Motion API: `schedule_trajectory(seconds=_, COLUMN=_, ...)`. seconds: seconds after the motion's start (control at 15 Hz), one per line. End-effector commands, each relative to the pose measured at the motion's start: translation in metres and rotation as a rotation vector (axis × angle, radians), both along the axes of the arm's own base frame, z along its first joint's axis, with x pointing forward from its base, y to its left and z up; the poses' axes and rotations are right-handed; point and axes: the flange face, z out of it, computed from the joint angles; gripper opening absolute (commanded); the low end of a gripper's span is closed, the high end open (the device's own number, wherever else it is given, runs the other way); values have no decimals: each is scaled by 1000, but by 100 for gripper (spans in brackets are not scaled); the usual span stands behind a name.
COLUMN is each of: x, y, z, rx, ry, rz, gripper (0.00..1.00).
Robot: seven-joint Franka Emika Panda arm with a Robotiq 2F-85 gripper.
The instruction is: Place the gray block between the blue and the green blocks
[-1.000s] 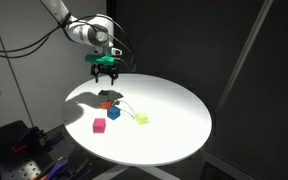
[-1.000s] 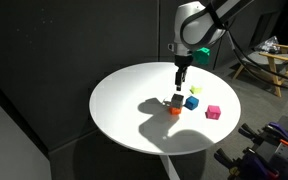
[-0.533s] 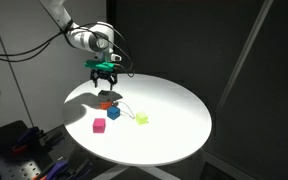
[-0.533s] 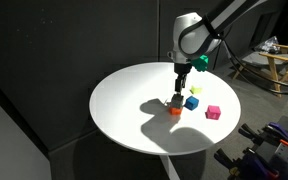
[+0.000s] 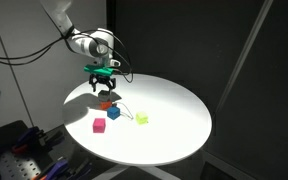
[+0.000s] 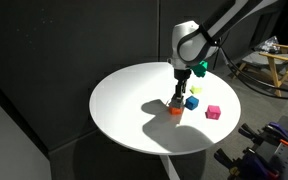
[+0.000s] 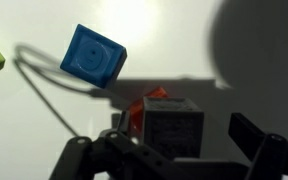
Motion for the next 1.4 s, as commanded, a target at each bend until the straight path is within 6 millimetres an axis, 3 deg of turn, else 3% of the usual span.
schedule_trajectory(seconds=0.0, x=6, y=0, z=-3, rx=-5, ry=-10, rz=-13, gripper=100)
schedule_trajectory(seconds=0.13, x=7, y=0, z=-5, rx=-6, ry=-8, rz=-11, gripper=100)
schedule_trajectory(seconds=0.2, x=7, y=0, z=-5, rx=-6, ry=-8, rz=-10, gripper=81)
schedule_trajectory(seconds=0.6, x=9, y=-1, z=-5, rx=-7, ry=-8, rz=-4, gripper=34)
schedule_trajectory(seconds=0.87, x=8, y=-1, z=3, rx=-14, ry=-7, rz=-5, gripper=32)
schedule_trajectory(seconds=1.33, x=2, y=0, z=44, rx=-29, ry=-15, rz=-12, gripper=32)
